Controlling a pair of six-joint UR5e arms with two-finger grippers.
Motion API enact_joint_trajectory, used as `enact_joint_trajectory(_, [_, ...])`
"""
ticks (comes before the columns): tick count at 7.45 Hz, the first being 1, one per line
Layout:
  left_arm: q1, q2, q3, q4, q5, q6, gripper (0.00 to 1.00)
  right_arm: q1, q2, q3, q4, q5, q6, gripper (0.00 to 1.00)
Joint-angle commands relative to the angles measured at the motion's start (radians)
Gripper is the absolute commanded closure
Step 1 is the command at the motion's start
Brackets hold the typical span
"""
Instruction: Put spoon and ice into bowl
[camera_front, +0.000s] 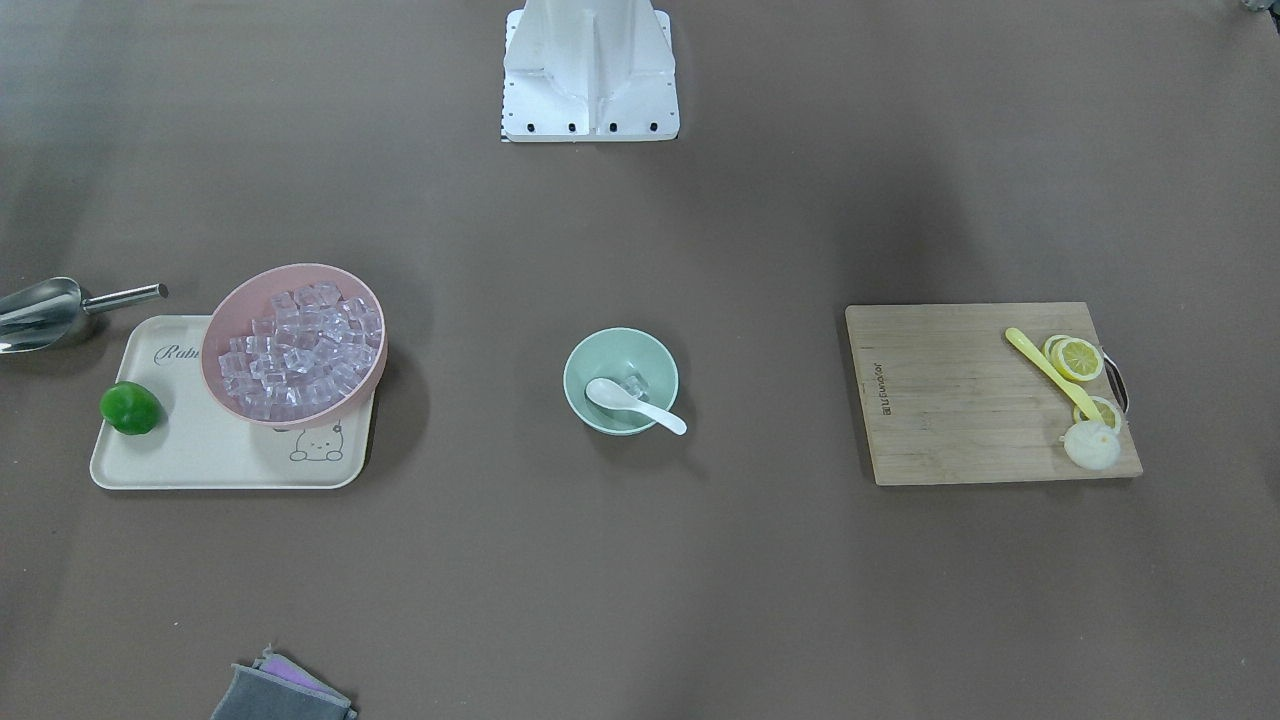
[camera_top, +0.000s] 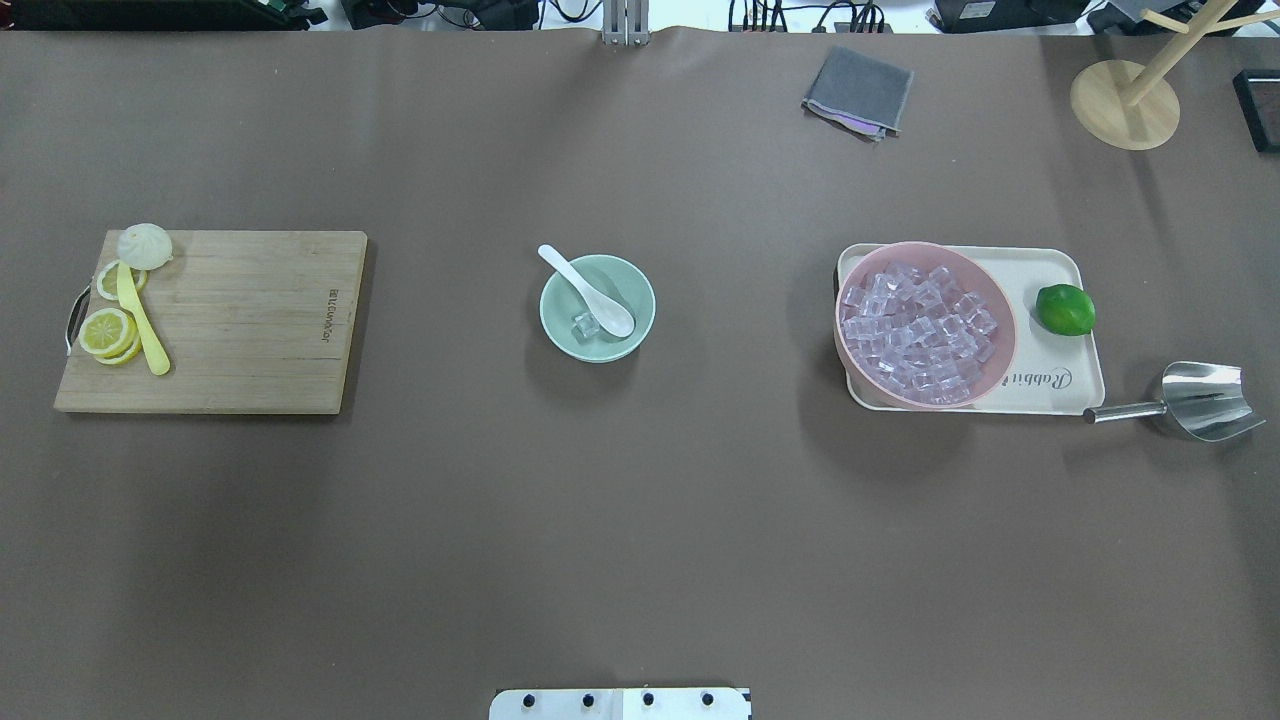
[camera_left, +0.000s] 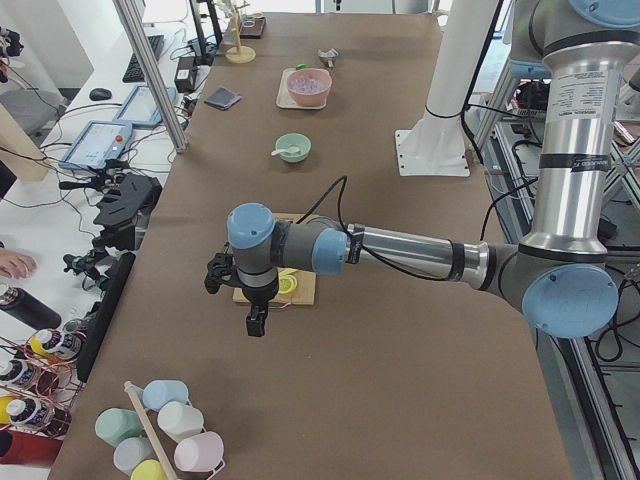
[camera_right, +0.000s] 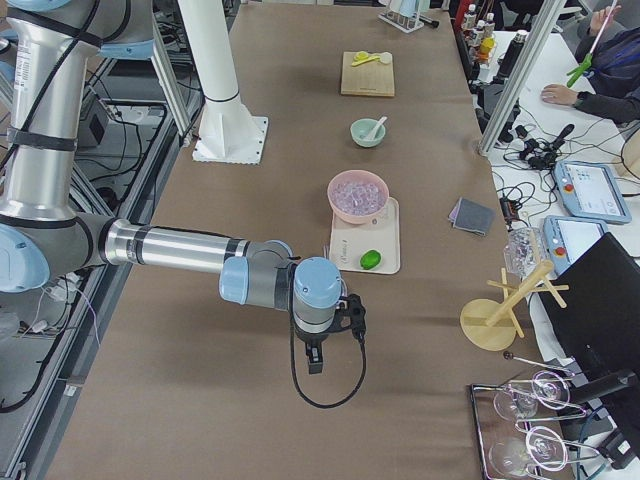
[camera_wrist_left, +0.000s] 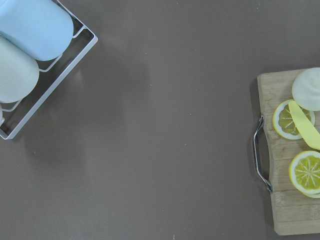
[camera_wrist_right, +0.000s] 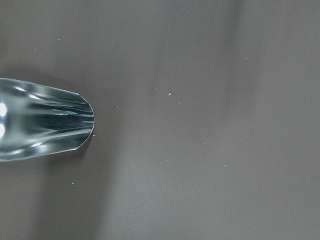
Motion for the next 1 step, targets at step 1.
enact_joint_trajectory(1, [0.001, 0.001, 0.002, 0.000, 0.000, 0.003, 0.01, 0.001, 0.000, 0.000, 0.002, 0.000, -0.001, 0.00])
